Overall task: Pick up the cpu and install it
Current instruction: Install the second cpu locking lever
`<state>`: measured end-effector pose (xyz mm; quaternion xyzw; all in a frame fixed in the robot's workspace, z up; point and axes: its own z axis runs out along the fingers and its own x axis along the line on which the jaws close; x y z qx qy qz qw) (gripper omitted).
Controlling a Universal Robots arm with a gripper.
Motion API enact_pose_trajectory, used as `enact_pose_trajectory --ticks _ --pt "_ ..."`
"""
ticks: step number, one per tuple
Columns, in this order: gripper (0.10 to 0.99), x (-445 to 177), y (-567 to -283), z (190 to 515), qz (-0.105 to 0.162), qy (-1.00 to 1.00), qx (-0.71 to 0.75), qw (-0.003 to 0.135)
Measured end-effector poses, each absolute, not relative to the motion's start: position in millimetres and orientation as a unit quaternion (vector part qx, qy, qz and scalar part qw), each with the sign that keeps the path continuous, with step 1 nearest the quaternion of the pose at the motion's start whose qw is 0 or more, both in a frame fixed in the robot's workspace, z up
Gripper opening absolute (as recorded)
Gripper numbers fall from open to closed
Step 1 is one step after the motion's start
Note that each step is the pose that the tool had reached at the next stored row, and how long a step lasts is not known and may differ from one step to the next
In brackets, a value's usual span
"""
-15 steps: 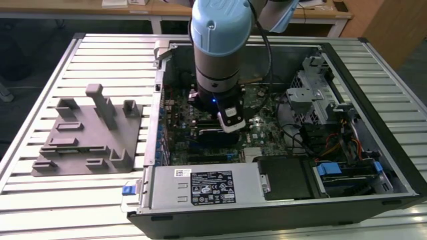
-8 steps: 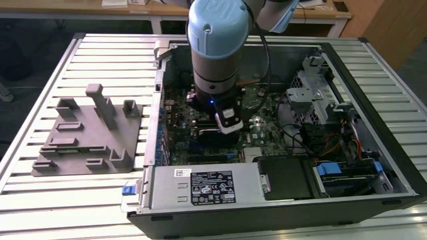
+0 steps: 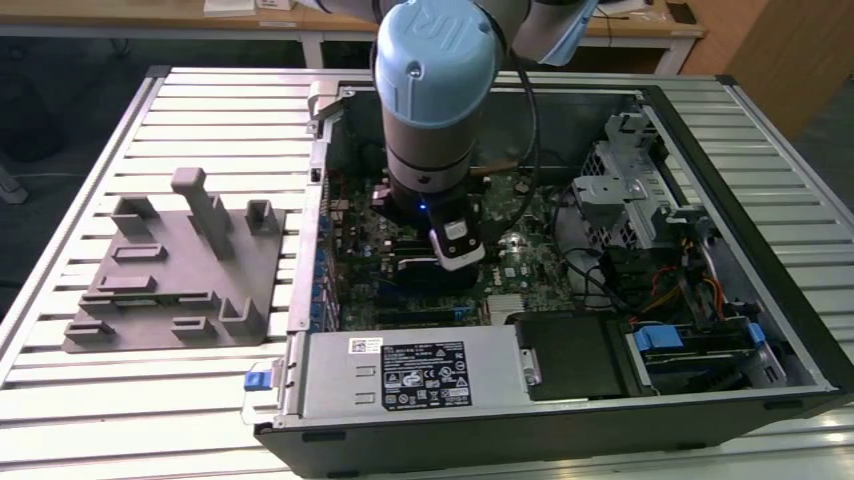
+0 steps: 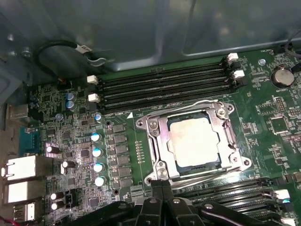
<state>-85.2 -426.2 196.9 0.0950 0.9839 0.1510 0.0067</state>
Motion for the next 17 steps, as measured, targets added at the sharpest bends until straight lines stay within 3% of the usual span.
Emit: enact_pose_trajectory --ticks 17 --pt "0.106 -91.5 -424.8 192.5 0.154 0.984 0.094 0.006"
